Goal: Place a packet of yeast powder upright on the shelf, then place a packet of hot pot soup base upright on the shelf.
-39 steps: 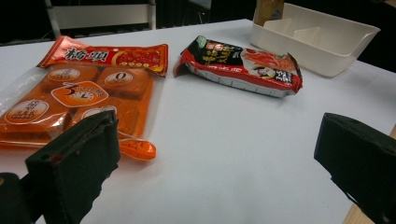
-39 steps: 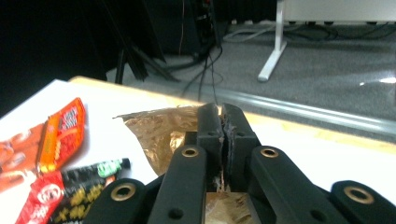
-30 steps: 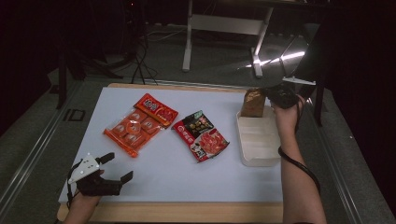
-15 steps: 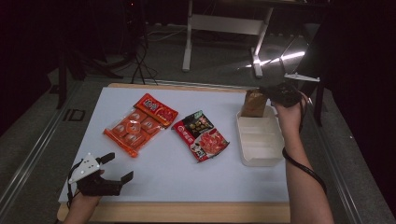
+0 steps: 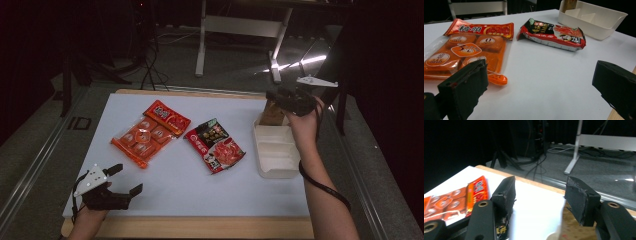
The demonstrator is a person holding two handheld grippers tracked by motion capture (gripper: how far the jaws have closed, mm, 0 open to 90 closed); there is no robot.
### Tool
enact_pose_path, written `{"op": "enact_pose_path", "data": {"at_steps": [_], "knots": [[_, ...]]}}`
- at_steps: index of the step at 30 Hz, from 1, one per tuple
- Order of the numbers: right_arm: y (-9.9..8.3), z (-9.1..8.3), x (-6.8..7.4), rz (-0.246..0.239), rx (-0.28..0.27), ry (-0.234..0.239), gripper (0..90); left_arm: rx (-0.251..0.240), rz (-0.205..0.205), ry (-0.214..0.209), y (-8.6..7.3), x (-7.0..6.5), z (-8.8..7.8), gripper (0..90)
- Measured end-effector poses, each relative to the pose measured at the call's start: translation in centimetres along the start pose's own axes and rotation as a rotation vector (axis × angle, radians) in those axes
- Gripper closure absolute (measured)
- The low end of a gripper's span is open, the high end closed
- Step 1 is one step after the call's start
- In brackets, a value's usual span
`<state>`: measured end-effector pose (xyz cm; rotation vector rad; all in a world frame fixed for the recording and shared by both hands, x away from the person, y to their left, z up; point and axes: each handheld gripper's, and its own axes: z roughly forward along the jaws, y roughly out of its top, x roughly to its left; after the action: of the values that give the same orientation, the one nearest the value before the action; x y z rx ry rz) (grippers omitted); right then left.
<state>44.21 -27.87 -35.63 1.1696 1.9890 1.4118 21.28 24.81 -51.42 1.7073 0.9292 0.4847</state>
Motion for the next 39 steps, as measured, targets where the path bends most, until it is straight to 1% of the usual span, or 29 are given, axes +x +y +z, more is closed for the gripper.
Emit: {"op": "enact_pose_path", "data": {"at_steps": [3,5,7,10,11,12,13,15,17,18,20,22,24,25,27,30,31,33,35,37,39], "knots": [[-0.4,0.2,1.1,-0.022,0.018,0.028,42.9,0.002,-0.001,0.0,0.0,0.0,0.0,0.8],[-0.8,0.5,1.8,-0.021,0.026,0.063,43.1,0.003,0.001,-0.001,0.0,0.0,0.1,0.8],[-1.3,0.8,2.6,-0.033,0.041,0.086,43.2,0.006,0.002,-0.001,0.0,0.0,0.1,0.8],[-2.1,1.5,3.6,-0.033,0.062,0.138,45.4,0.005,0.003,-0.001,0.0,-0.1,0.0,0.7],[-2.4,1.6,4.0,-0.034,0.072,0.15,49.6,0.004,0.002,-0.002,0.0,-0.1,0.0,0.7],[-2.7,1.8,4.3,-0.035,0.082,0.168,50.6,0.005,0.002,-0.001,0.0,-0.1,0.0,0.8],[-3.0,2.1,4.6,-0.044,0.095,0.174,51.4,0.004,0.001,-0.002,0.0,0.0,0.0,0.8],[-3.6,2.5,5.3,-0.068,0.123,0.19,61.6,0.004,0.001,-0.003,0.0,0.0,0.0,0.7],[-4.0,3.0,5.8,-0.086,0.149,0.192,63.3,0.002,0.001,-0.005,0.0,0.0,0.1,0.8],[-4.2,3.3,5.9,-0.086,0.163,0.203,70.3,0.002,0.001,-0.006,0.0,0.0,0.1,0.8],[-4.6,3.8,6.3,-0.098,0.197,0.207,72.4,0.003,0.002,-0.006,0.0,-0.1,0.1,0.7],[-5.0,4.5,6.5,-0.095,0.23,0.226,78.6,0.004,0.001,-0.006,0.0,-0.1,0.1,0.8],[-5.4,5.3,6.6,-0.103,0.263,0.22,81.5,0.002,0.0,-0.006,0.0,-0.1,0.0,0.8],[-5.7,5.8,6.6,-0.087,0.279,0.23,84.6,0.001,0.0,-0.006,0.0,-0.1,0.0,0.8],[-5.9,6.4,6.6,-0.077,0.303,0.228,89.8,0.001,-0.001,-0.007,0.0,-0.1,0.0,0.7],[-6.2,7.5,6.5,-0.051,0.346,0.219,90.0,0.001,-0.002,-0.006,0.0,0.0,0.0,0.8],[-6.3,7.8,6.6,-0.051,0.357,0.21,90.0,0.001,-0.001,-0.006,0.0,0.0,0.0,0.7],[-6.5,8.5,6.5,-0.033,0.365,0.204,90.0,0.001,-0.002,-0.006,0.0,0.0,0.0,0.7],[-6.7,9.2,6.4,-0.029,0.381,0.184,90.0,0.001,-0.001,-0.007,0.0,-0.1,0.1,0.7],[-6.9,9.9,6.3,-0.015,0.399,0.176,90.0,0.003,-0.001,-0.008,0.0,-0.1,0.1,0.8],[-7.2,10.5,6.3,-0.017,0.424,0.145,90.0,0.002,0.0,-0.009,0.0,-0.1,0.1,0.8]]}}
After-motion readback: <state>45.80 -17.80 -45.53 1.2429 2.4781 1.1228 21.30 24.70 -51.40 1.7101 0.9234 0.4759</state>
